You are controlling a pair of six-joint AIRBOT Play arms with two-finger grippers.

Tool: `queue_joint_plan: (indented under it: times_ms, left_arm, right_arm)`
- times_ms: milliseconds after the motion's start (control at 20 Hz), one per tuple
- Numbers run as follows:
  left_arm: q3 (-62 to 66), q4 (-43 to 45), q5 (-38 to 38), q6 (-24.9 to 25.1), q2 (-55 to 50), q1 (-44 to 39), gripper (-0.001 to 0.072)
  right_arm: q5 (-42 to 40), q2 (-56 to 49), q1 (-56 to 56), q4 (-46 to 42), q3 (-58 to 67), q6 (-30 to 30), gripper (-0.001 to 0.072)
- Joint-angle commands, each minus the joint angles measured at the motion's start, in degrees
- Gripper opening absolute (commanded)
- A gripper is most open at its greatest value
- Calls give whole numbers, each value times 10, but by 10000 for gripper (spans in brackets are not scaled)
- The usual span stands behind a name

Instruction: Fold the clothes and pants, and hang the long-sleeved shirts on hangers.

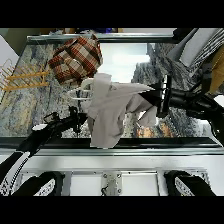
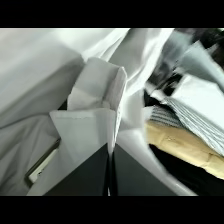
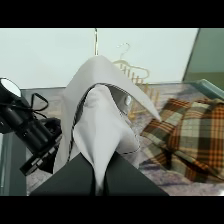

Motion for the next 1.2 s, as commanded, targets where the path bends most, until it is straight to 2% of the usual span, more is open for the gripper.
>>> queue_joint_plan:
  times_ms: [0, 250, 400, 650, 900, 1150]
  left_arm:
    - [1, 17, -12, 18, 19, 49, 14]
    - [39, 90, -28, 14, 24, 90, 13]
    - [137, 171, -74, 1, -24, 101, 14]
    - [308, 245, -110, -19, -88, 114, 13]
    - [490, 346, -214, -20, -137, 115, 13]
    - [662, 405, -287, -22, -185, 115, 14]
  right_arm:
    - [-7, 38, -41, -18, 0, 50, 6]
    - [32, 71, -57, -96, 0, 120, 6]
    - [38, 86, -57, -110, 0, 137, 6]
    - [37, 94, -57, -110, 0, 154, 6]
    - [38, 94, -57, -110, 0, 167, 6]
    - [54, 94, -57, -131, 0, 197, 6]
